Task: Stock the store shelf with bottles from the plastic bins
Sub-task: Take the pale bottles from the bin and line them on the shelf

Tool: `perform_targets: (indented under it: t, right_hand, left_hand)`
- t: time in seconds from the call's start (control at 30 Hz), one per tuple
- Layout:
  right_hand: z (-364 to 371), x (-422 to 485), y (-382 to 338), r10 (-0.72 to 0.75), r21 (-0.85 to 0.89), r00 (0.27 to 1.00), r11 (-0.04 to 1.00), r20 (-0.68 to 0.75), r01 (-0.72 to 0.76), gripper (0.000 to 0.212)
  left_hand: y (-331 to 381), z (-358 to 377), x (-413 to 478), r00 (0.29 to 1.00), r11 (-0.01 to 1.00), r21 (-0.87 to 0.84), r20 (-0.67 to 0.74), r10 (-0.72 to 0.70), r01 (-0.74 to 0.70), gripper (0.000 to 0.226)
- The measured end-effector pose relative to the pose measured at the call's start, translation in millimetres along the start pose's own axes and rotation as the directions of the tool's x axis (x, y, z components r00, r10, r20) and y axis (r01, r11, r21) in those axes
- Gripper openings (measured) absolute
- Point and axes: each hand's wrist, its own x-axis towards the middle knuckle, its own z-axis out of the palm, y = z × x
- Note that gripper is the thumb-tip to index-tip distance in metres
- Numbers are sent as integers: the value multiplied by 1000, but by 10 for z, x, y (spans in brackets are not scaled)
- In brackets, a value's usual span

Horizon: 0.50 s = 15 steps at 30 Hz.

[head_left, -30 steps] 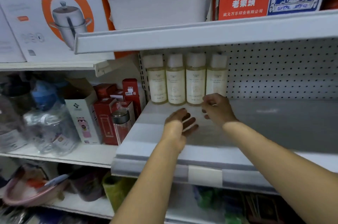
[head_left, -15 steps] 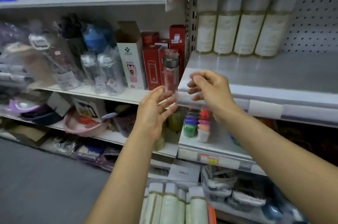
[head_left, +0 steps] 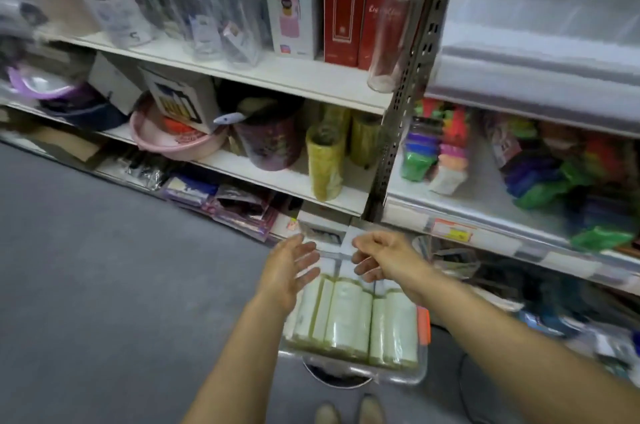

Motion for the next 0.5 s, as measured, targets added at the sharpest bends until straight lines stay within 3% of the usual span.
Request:
perform_targets:
  t: [0.37, 0.5]
  right_hand:
    - [556, 1045, 1493, 424, 61, 904, 902, 55, -427, 26]
    - [743, 1370, 1839, 516, 117, 855, 847, 57, -519, 45]
  left_hand:
    - [-1063, -519, 1115, 951, 953, 181, -237, -199, 245, 13]
    - [-1291, -629, 1389, 963, 910, 343, -213, -166, 233, 47]
